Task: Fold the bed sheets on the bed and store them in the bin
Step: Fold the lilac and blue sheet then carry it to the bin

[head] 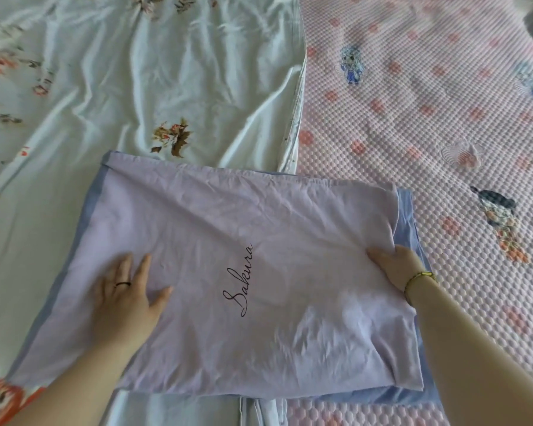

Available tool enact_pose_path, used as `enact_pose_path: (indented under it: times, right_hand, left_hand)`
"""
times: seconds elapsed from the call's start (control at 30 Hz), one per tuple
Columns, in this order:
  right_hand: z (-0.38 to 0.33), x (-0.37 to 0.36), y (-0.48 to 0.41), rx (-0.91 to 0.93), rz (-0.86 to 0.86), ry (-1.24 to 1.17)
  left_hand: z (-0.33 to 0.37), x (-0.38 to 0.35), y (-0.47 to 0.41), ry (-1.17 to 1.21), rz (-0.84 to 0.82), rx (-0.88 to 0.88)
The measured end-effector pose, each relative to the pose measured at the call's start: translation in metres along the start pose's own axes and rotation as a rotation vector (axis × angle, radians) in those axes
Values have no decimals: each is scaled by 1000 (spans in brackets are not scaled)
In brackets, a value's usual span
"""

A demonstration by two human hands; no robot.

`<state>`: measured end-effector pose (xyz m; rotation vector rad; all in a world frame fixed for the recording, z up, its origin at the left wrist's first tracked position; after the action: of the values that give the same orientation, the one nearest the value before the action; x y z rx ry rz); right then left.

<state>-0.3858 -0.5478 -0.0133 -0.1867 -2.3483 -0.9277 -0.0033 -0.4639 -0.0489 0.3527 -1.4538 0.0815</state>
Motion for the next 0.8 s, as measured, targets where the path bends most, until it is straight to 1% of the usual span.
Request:
enact_pose_path:
  times: [0.03,0.07,0.13,0.2,0.27,0.37,0.4,0.47,0.57,0.6,0.67,0.8]
  right_hand:
    - [-4,5,-1,33,41,-4]
    - [-7,13,-2,60,86,-18]
    - [-12,30,-6,87,175,-69]
    - [-9,42,-9,94,218,-56]
    - [6,47,-13,31,202,17]
    - [36,42,-4,-141,114,163]
    - [45,42,-2,-167,115,160]
    - [56,40,6,-152,114,117]
    - [55,32,18,-137,81,-75]
    - [52,29,23,-139,46,-79]
    - [51,29,28,-130,32,-5]
    - [60,50,37,-187,82,-9]
  left_hand:
    - [-5,4,-3,25,67,53]
    - [-9,9,-6,39,89,98]
    - [-18,15,-12,40,120,137]
    - [-26,22,-18,81,117,212]
    - [-33,25,-26,130,59,303]
    - [-44,29,-36,244,3,442]
    - [-47,31,-38,310,-12,510]
    - [-54,31,-40,423,-75,619]
    - [-58,28,-40,474,-153,612]
    - [-58,28,-39,481,-156,617]
    - [-58,28,-37,497,-160,636]
    - [-57,35,-35,585,-200,632]
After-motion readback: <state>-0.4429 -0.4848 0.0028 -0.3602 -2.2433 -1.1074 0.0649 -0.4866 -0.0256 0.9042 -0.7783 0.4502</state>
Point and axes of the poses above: each hand's wrist, its own y-axis away from the middle knuckle, its own x-axis out of the back of the hand, z = x × y, the point moved 3 cm from there along -y, towards the middle knuckle, and after that the axes turned 7 degrees about -y, right-handed, at the moved point
